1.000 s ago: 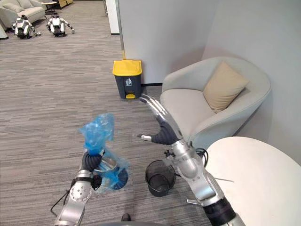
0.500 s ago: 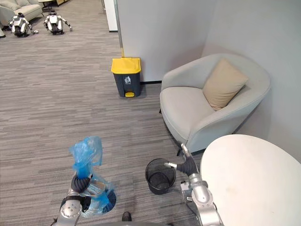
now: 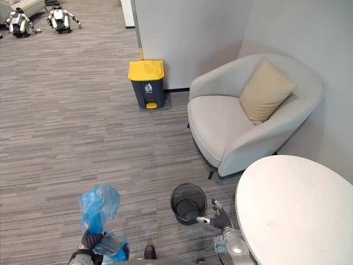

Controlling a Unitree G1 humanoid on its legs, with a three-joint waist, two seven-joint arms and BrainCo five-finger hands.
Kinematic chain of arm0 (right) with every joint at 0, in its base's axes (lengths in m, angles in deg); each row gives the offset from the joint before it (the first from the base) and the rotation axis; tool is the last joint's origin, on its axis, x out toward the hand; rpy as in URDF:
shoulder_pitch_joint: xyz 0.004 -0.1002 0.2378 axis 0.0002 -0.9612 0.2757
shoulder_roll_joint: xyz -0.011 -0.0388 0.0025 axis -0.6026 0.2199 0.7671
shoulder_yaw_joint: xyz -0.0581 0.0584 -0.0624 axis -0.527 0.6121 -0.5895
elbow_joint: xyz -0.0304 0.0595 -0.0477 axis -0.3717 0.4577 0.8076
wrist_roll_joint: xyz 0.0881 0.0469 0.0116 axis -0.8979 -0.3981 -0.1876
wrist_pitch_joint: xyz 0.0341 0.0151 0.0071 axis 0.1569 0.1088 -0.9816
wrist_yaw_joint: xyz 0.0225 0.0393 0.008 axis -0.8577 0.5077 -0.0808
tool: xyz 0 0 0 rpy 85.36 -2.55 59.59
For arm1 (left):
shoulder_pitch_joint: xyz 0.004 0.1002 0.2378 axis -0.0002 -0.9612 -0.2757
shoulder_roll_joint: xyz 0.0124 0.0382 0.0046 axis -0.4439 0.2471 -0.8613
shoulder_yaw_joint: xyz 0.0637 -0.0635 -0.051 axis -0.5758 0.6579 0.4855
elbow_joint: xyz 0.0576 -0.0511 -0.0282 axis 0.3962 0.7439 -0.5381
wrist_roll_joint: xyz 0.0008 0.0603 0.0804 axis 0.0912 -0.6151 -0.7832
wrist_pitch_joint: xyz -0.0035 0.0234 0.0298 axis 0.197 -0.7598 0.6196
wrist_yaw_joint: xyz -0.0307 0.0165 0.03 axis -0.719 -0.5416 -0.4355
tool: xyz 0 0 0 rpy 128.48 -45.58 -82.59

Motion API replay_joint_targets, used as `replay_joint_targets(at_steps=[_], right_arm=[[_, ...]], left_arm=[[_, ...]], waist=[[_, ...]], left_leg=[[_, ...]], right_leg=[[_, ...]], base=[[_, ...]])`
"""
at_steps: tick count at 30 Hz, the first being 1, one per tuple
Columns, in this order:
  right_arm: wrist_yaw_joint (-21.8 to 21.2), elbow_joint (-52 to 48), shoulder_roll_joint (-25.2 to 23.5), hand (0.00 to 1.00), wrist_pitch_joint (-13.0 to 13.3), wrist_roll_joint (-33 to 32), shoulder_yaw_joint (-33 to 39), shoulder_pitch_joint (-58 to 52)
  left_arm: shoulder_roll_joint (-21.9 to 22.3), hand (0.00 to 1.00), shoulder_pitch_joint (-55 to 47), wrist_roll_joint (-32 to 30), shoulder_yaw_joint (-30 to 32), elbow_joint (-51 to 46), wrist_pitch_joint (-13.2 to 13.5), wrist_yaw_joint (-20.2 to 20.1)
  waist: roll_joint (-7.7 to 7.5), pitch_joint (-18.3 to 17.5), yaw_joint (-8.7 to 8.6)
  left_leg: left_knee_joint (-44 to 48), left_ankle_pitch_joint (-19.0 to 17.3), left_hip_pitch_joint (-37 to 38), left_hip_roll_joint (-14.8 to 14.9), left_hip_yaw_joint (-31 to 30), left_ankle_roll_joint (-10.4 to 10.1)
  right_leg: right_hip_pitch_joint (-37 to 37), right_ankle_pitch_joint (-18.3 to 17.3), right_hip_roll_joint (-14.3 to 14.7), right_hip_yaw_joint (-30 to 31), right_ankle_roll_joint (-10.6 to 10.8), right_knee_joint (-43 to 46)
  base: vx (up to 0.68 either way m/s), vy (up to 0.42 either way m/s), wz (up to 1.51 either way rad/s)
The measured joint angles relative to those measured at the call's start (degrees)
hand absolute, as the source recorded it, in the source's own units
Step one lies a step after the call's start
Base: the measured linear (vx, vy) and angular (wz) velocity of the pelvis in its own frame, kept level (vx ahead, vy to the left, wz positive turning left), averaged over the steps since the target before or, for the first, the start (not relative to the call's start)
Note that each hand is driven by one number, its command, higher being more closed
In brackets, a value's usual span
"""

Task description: Gather rubbish on tea table into small bin, then transfer packed bag to large trash can.

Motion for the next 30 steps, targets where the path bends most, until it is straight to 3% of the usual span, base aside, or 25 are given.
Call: replay_joint_targets(at_steps=[8,15,18,19,22,24,26,28,29,30], right_arm=[[0.36,4.4,0.01,0.0,-1.59,0.09,0.22,1.71],[1.84,7.13,0.28,0.0,-2.25,2.32,2.37,4.36],[2.79,7.25,0.25,0.0,-2.91,3.52,2.21,6.95],[3.03,7.26,0.26,0.0,-3.06,3.85,2.21,7.68],[3.98,7.25,0.2,0.0,-3.14,3.89,1.68,7.41],[4.07,7.02,-0.06,0.0,-3.11,3.8,1.52,6.85],[4.07,6.99,-0.12,0.0,-3.07,3.53,-0.29,6.54],[4.19,6.83,-0.04,0.0,-2.9,3.06,-0.54,6.69],[4.69,6.43,0.18,0.0,-2.9,2.16,-0.2,7.37],[5.08,6.39,-0.04,0.0,-2.89,1.87,-0.08,7.63]], left_arm=[[0.02,1.0,0.29,0.15,-0.43,1.93,0.01,-0.2],[0.02,1.0,0.73,1.16,-0.47,1.91,0.03,-1.06],[-0.49,1.0,2.02,2.04,-0.52,1.8,0.02,-1.08],[-0.96,1.0,3.38,2.36,-0.74,1.59,-0.02,-1.09],[-1.23,1.0,4.46,2.67,-1.37,-2.38,0.05,-1.08],[-1.31,1.0,5.22,3.87,-1.4,-3.98,0.14,-1.07],[-1.18,1.0,4.13,5.05,-1.01,-5.38,0.14,-1.05],[-0.54,1.0,3.49,5.93,-0.85,-5.91,0.11,-0.98],[0.49,1.0,3.14,6.65,-0.82,-6.67,0.13,-0.97],[0.75,1.0,2.84,6.77,-0.81,-7.09,0.14,-0.97]], waist=[[-0.01,0.28,0.0],[0.1,3.53,0.1],[-0.83,5.33,0.14],[-1.18,6.2,0.06],[-1.04,6.72,0.13],[-1.09,6.69,0.01],[-1.46,6.45,0.9],[-1.29,5.05,3.14],[0.13,4.78,3.51],[0.48,4.93,3.39]], left_leg=[[-0.01,-0.25,0.3,0.02,0.38,0.12],[0.4,-1.04,-0.2,-0.7,2.76,0.4],[1.1,-0.75,-1.81,-1.48,4.27,1.11],[3.77,-1.69,-3.47,-1.66,4.11,2.25],[8.84,-4.23,-5.45,-1.65,2.15,3.02],[9.32,-4.3,-6.53,-1.64,0.88,3.4],[10.94,-4.11,-7.9,-2.01,-1.12,3.22],[11.24,-3.21,-10.59,-1.51,-1.75,1.98],[10.69,-1.59,-12.57,-0.42,-2.83,1.27],[10.39,-0.86,-13.32,0.11,-3.68,0.93]], right_leg=[[-0.27,-1.03,-0.07,0.44,0.29,0.71],[-4.49,-2.37,-0.97,3.23,0.84,5.76],[-8.55,-3.51,-1.85,4.88,1.11,10.96],[-9.49,-3.83,-2.4,4.82,1.04,12.51],[-8.65,-3.96,-3.11,4.78,1.21,13.84],[-8.6,-6.61,-3.39,5.41,2.05,16.73],[-8.87,-11.33,-2.46,6.62,2.31,24.17],[-8.85,-11.97,-1.16,7.39,0.19,18.3],[-9.55,-9.92,0.39,6.02,-0.79,15.62],[-9.9,-9.57,0.96,5.33,-1.11,15.17]], base=[[0.0,0.003,-0.02],[0.01,0.03,-0.17],[0.02,0.03,-0.2],[0.01,0.022,0.11],[0.0,0.048,0.33],[-0.04,0.006,0.63],[-0.06,-0.075,0.56],[-0.06,-0.108,0.16],[-0.07,-0.084,0.25],[-0.07,-0.086,0.45]])
